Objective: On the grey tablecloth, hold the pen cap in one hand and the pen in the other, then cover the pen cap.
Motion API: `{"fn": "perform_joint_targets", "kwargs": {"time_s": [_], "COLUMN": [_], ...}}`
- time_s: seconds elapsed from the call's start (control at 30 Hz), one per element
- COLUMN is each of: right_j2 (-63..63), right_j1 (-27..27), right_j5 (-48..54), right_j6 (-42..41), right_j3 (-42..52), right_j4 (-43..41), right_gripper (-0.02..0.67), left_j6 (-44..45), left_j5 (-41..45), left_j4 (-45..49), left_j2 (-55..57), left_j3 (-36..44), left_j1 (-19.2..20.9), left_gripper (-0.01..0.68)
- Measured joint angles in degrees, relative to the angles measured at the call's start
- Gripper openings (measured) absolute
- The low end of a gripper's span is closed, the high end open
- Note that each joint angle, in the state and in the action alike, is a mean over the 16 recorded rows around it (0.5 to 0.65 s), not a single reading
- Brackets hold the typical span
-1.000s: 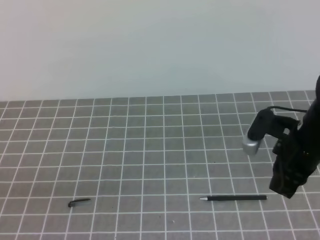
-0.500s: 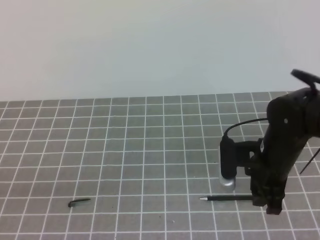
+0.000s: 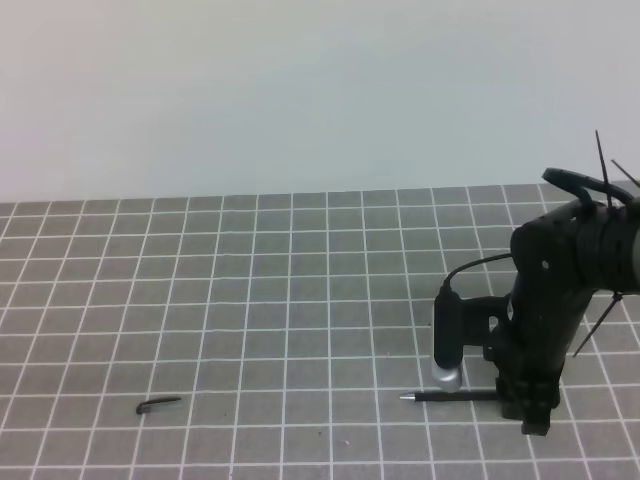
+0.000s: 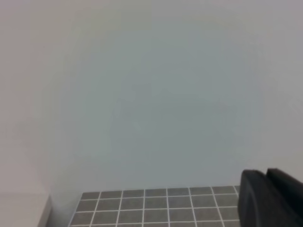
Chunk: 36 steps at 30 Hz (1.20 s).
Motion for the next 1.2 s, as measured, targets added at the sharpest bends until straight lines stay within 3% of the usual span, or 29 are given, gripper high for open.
{"fn": "perform_joint_targets", "kwargs": {"time_s": [0.27, 0.8, 1.03, 1.2], "right_j2": [1.4, 2.2, 0.3, -1.2], "right_j1": [0.0, 0.0, 0.1, 0.1], "right_j5": [0.8, 11.8, 15.3, 17.3], "right_j6": [0.1, 1.9, 3.0, 3.0], "right_j3": [-0.5, -8.2, -12.8, -14.4], "right_j4": [-0.5, -0.3, 1.2, 2.9], "right_gripper": [0.306, 0.075, 0.065, 0.065], "left_j6": [0.0, 0.0, 0.6, 4.8], "left_j5": [-0.1, -0.1, 4.9, 14.1], "left_j4": [0.4, 1.3, 0.7, -2.3], "left_j2": [0.0, 0.0, 0.4, 2.5], "left_j3": [0.0, -0.1, -2.3, -6.8], "left_j1": [0.0, 0.0, 0.0, 0.0], "left_gripper": [0.000, 0.000, 0.000, 0.000]}}
